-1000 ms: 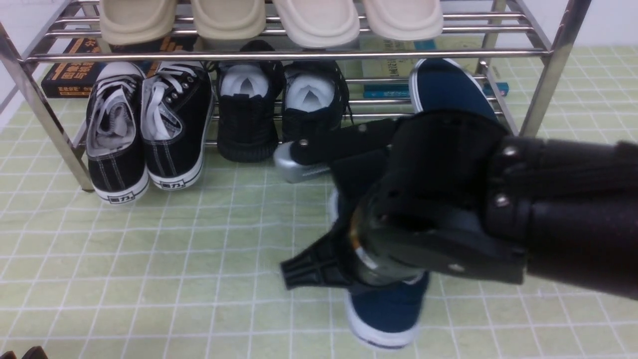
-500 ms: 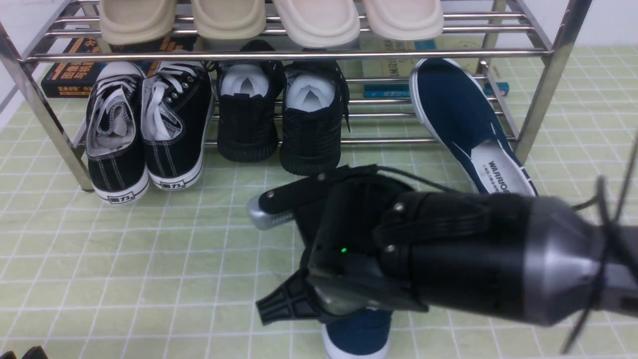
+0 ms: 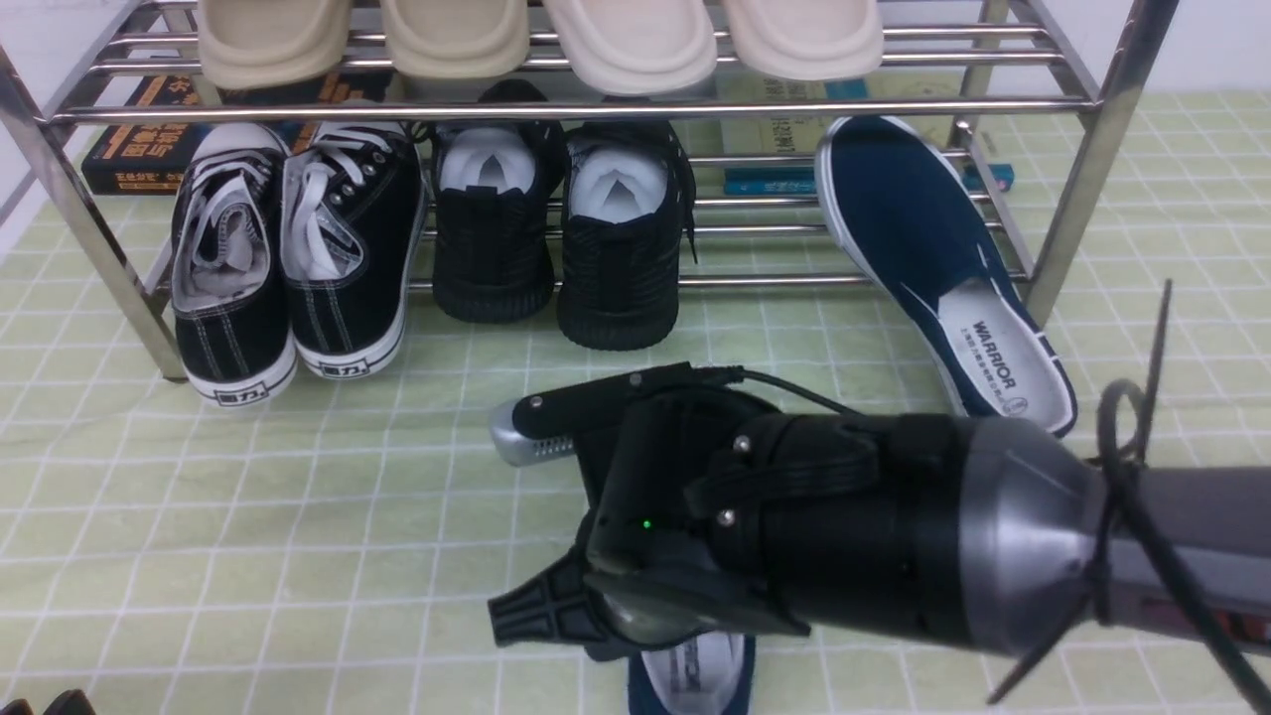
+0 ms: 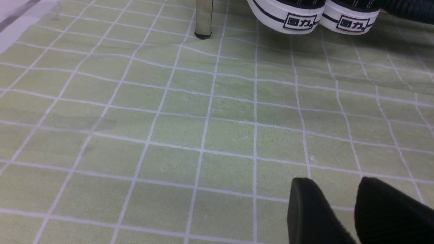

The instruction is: Take the shoes off the shelf with your hand from the green coffee tablecloth.

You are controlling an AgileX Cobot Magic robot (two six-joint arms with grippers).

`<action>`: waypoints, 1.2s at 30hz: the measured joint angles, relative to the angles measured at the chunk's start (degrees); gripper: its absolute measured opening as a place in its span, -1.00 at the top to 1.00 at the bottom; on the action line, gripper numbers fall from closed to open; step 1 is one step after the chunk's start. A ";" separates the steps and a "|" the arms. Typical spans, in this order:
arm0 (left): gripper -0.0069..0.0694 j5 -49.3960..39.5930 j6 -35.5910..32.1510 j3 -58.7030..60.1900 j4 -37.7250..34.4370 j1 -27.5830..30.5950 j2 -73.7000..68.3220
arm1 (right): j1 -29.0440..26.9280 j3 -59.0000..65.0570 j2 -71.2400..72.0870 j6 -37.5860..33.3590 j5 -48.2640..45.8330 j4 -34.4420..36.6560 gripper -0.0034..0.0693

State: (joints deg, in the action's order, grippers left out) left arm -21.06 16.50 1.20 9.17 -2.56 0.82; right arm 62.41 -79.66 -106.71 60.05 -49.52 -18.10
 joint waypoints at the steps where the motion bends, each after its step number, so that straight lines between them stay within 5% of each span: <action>1: 0.19 0.00 0.00 0.00 0.00 0.00 0.00 | 0.00 -0.36 0.41 -1.02 -0.67 0.58 0.07; 4: 0.19 0.00 0.00 0.00 0.00 0.00 0.00 | 0.00 -3.47 2.67 -7.60 -5.83 2.35 -0.16; 8: 0.19 0.00 0.00 0.00 0.00 0.00 0.00 | -0.79 -8.63 6.43 -17.34 -14.76 2.37 -0.20; 12: 0.19 0.00 0.00 0.00 0.00 0.00 0.00 | -6.92 -12.42 10.78 -28.88 -19.97 -0.69 0.11; 18: 0.19 0.00 0.00 0.00 0.00 0.00 0.00 | -20.38 -11.15 11.31 -33.44 -20.73 -0.66 0.81; 21: 0.19 0.00 0.00 0.00 0.00 0.00 0.00 | -26.93 -8.87 11.07 -35.48 -20.55 0.55 0.94; 30: 0.19 0.00 0.00 0.00 0.00 0.00 0.00 | -33.82 -6.04 6.50 -43.86 -14.04 2.50 0.82; 36: 0.19 0.00 0.00 0.00 0.00 0.00 0.00 | -33.82 -6.04 1.90 -44.57 -11.11 0.13 0.35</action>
State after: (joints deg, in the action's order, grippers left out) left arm -21.06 16.50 1.20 9.17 -2.56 0.82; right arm 28.59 -85.70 -104.81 15.49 -60.63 -17.97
